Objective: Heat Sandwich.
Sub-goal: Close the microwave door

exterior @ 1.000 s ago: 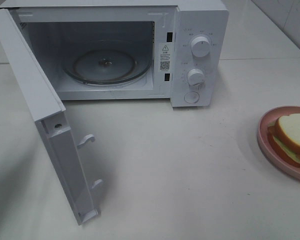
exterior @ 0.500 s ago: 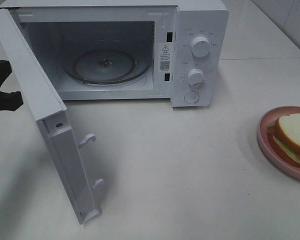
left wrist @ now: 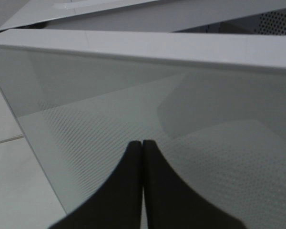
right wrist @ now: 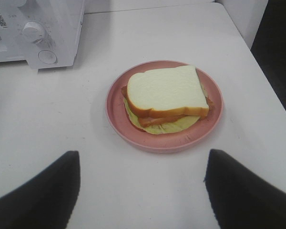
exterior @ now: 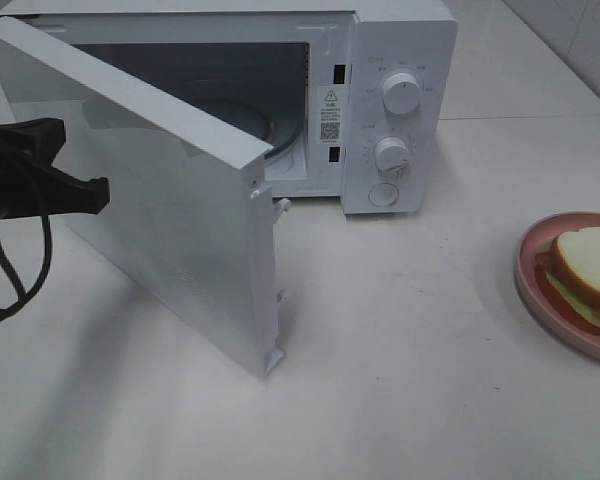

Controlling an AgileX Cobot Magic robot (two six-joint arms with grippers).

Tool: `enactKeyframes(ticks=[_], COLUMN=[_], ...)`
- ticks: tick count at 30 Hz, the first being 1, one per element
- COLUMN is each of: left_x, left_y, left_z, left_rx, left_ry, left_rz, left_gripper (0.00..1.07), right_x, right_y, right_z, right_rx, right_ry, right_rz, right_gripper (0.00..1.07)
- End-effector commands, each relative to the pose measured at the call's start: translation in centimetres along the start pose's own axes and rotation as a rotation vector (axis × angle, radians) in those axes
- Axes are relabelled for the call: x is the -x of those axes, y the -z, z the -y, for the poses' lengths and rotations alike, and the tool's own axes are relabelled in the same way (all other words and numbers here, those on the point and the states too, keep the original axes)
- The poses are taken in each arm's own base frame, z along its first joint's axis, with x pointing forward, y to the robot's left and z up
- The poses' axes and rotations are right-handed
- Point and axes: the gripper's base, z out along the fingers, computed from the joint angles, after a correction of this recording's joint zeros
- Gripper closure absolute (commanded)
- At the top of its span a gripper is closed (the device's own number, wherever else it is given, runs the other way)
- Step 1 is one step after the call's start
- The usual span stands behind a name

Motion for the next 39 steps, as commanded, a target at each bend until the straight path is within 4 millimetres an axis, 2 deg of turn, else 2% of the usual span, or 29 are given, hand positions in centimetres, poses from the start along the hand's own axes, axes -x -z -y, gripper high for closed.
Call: enactKeyframes(ticks=[1, 3, 7, 12, 15, 19, 21, 29, 39], left_x=[0.3, 0.3, 0.6, 0.8, 1.1, 1.2, 1.3, 1.6, 1.6], left_y=[-0.6, -0.8, -2.1, -2.7, -3.2, -3.4, -3.6, -4.4, -6.0], left_z=[1.1, 1.4, 3.4, 5.1, 6.9, 7.9, 8.7, 10.3, 11.6], left_rx=[0.022, 0.018, 0.000, -0.020, -0.056, -0.063, -0.069, -0.032, 0.002], left_ry=[-0.044, -0.059, -0.115, -0.179, -0.320, -0.408, -0.526, -0.796, -0.969], left_rz=[-0.001, -0.002, -0.007, -0.002, 0.013, 0.013, 0.019, -0.009, -0.038], left_gripper=[1.07, 1.07, 1.07, 1.07, 1.07, 1.07, 1.07, 1.07, 1.07], right_x=[-0.3, -0.3, -0.3, -0.3, -0.3, -0.3, -0.3, -0.3, -0.3], right_y=[0.3, 0.3, 0.3, 0.3, 0.3, 0.3, 0.3, 0.3, 0.3], right_z=[0.1, 0.1, 0.1, 0.1, 0.1, 0.1, 0.1, 0.1, 0.1], right_rx=[-0.004, -0.004, -0.004, -0.004, -0.004, -0.004, -0.004, -0.004, -0.005], right_ry=[0.000, 0.000, 0.000, 0.000, 0.000, 0.000, 0.000, 0.000, -0.022], right_rz=[0.023, 0.023, 0.023, 0.023, 0.023, 0.023, 0.023, 0.023, 0.021], right_gripper=[0.36, 0.36, 0.36, 0.36, 0.36, 0.36, 0.36, 0.36, 0.36])
